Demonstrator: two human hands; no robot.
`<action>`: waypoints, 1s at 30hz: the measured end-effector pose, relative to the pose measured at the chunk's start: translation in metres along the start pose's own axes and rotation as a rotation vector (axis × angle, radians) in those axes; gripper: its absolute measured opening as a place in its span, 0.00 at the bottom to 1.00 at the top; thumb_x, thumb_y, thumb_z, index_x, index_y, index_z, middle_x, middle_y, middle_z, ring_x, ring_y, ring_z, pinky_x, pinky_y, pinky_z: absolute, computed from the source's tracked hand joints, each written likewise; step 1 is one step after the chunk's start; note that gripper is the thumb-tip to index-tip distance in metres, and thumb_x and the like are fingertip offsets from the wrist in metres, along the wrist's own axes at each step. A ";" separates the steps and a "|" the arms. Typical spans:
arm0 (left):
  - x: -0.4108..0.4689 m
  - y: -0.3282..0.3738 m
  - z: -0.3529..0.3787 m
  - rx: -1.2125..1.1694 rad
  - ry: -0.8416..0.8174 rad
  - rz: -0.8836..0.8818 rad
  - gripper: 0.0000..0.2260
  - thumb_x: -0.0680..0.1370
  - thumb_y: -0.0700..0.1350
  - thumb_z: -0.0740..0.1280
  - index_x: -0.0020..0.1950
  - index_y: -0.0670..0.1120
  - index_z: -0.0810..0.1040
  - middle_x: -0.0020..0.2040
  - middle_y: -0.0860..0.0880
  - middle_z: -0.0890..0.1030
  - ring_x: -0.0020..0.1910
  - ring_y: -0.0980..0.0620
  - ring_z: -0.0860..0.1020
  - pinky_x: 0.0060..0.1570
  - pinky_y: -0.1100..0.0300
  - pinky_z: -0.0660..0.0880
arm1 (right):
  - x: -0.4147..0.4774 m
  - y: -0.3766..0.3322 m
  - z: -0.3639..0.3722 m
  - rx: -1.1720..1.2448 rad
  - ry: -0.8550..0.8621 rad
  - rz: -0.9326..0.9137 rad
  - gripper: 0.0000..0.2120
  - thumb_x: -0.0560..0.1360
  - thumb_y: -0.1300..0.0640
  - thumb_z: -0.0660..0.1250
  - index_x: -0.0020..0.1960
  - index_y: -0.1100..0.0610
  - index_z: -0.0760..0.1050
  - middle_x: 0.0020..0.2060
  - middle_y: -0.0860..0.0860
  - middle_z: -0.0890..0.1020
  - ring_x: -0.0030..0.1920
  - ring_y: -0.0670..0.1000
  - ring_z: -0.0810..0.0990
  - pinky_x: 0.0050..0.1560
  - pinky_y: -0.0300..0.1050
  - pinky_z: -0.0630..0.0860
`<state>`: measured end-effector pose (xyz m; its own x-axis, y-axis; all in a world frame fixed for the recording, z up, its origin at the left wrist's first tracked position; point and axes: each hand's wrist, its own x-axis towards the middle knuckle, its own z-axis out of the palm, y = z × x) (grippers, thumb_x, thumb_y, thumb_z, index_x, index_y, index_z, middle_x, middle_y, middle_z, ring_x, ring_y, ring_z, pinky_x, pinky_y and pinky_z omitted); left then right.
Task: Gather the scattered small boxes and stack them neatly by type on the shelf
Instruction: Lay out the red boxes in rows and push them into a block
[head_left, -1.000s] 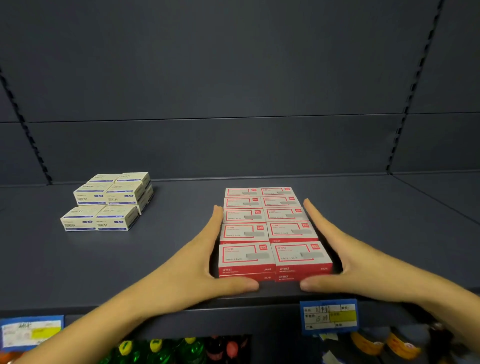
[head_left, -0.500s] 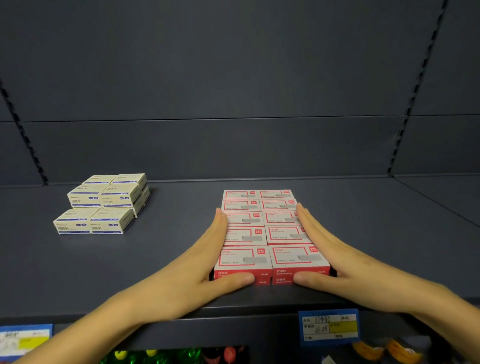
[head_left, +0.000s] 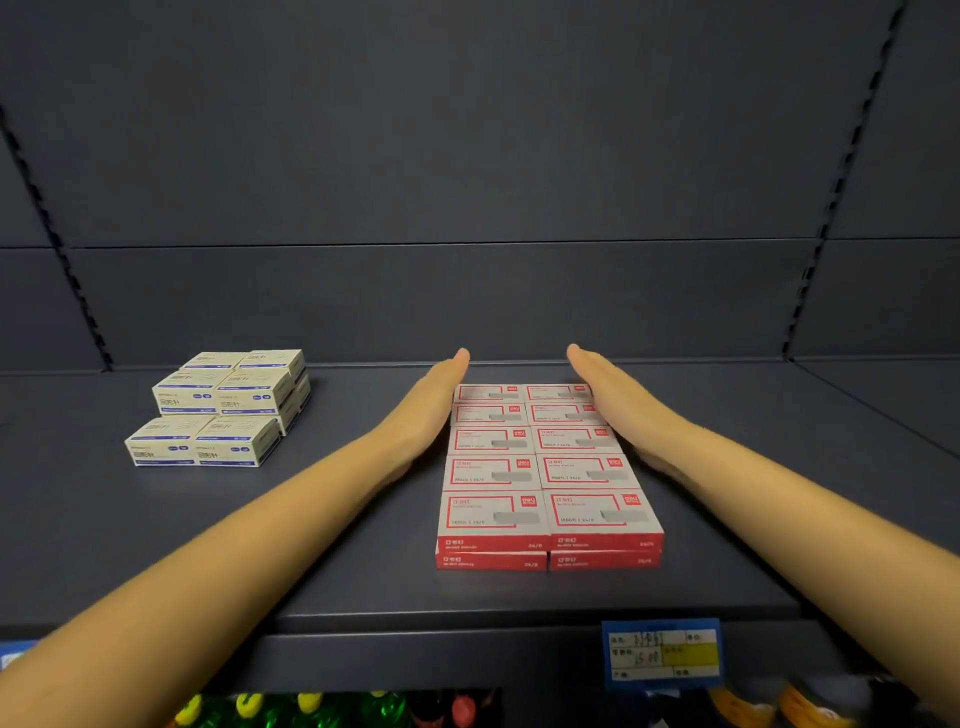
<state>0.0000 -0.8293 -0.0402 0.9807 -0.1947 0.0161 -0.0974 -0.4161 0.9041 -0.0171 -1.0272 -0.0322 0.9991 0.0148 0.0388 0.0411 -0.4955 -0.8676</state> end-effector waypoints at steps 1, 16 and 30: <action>0.005 0.000 0.001 0.001 0.007 0.006 0.27 0.79 0.61 0.46 0.72 0.47 0.62 0.72 0.49 0.68 0.68 0.49 0.69 0.71 0.53 0.59 | 0.008 -0.002 0.005 0.018 0.007 0.006 0.26 0.79 0.40 0.46 0.72 0.52 0.61 0.68 0.48 0.70 0.59 0.46 0.72 0.61 0.42 0.63; 0.006 0.005 0.008 0.250 0.126 0.199 0.19 0.82 0.52 0.46 0.48 0.43 0.72 0.48 0.49 0.76 0.49 0.47 0.74 0.46 0.63 0.64 | 0.013 -0.007 0.008 -0.147 -0.026 -0.033 0.21 0.80 0.44 0.47 0.61 0.53 0.72 0.56 0.50 0.78 0.48 0.45 0.77 0.49 0.40 0.70; -0.073 -0.021 -0.194 0.091 0.630 0.325 0.11 0.79 0.46 0.59 0.54 0.46 0.80 0.56 0.52 0.79 0.55 0.60 0.73 0.47 0.76 0.67 | -0.007 -0.137 0.075 0.160 -0.140 -0.150 0.19 0.79 0.50 0.56 0.66 0.58 0.70 0.66 0.52 0.74 0.62 0.49 0.74 0.69 0.44 0.61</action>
<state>-0.0371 -0.6338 0.0222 0.8082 0.2169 0.5474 -0.3885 -0.5021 0.7726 -0.0295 -0.8947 0.0493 0.9725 0.2031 0.1135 0.1780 -0.3351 -0.9252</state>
